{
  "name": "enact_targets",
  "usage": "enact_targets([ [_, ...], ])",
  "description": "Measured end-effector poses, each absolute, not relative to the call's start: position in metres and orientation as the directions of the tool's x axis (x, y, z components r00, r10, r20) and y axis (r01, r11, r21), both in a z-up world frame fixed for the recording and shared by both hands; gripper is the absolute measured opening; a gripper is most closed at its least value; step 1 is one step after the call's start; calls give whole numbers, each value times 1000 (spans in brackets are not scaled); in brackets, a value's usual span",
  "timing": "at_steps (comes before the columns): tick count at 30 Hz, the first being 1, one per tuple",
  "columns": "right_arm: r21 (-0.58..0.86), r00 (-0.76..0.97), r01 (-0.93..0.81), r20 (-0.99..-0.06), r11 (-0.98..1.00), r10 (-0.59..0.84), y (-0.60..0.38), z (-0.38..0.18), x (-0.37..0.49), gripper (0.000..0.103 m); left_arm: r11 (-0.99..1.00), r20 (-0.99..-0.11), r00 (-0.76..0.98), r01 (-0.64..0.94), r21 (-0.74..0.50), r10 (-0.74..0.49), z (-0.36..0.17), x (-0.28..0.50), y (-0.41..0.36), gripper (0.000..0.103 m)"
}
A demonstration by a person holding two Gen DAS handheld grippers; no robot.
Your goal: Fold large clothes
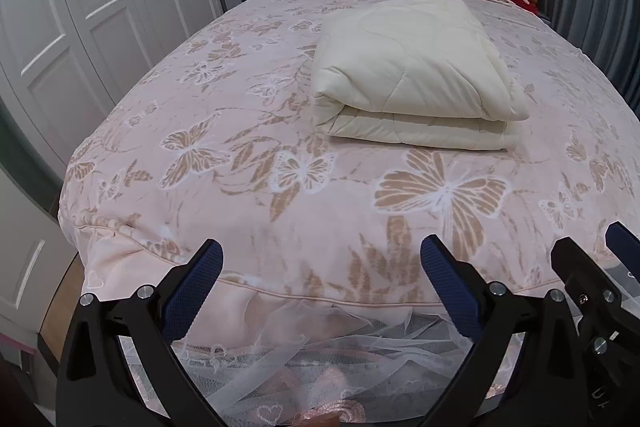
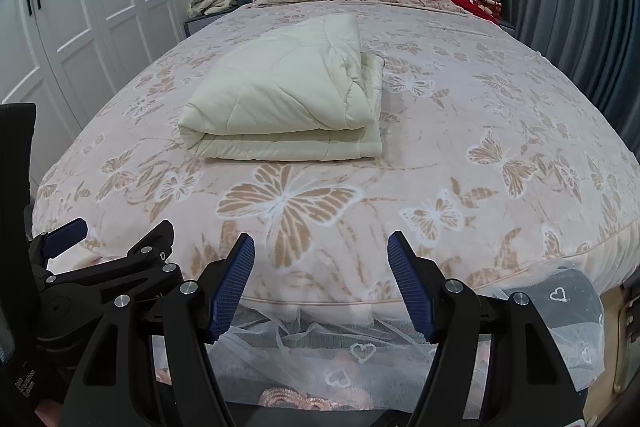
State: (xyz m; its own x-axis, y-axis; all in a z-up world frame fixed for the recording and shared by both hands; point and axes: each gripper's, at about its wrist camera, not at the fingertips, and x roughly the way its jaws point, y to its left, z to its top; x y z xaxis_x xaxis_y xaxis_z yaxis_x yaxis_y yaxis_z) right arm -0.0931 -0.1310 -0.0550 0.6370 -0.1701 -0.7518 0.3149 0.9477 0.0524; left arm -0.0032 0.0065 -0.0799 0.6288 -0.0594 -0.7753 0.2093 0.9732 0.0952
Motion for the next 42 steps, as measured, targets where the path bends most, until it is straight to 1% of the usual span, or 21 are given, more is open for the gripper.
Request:
enact_targets([
  [26,53,638,314,-751,948,-169,-134,-55,-94,67,972,-767,640,204,119,-41,-75,-5,3,96],
  [30,53,635,320,-753,946,-172,-135,-53,-94,67,971,-754,656,198,133,-30,-73,-6,2,97],
  [37,54,637,320,-751,946,-172,-136,-53,-94,67,970,-762,646,208,123,-42,-74,-4,3,96],
  [40,58,637,324,-751,944,-173,-137,-53,-92,67,968,-745,667,207,145,-31,-71,-6,1,94],
  [42,58,636,333,-750,941,-179,-138,-51,-91,67,965,-739,673,214,149,-35,-69,-8,-1,89],
])
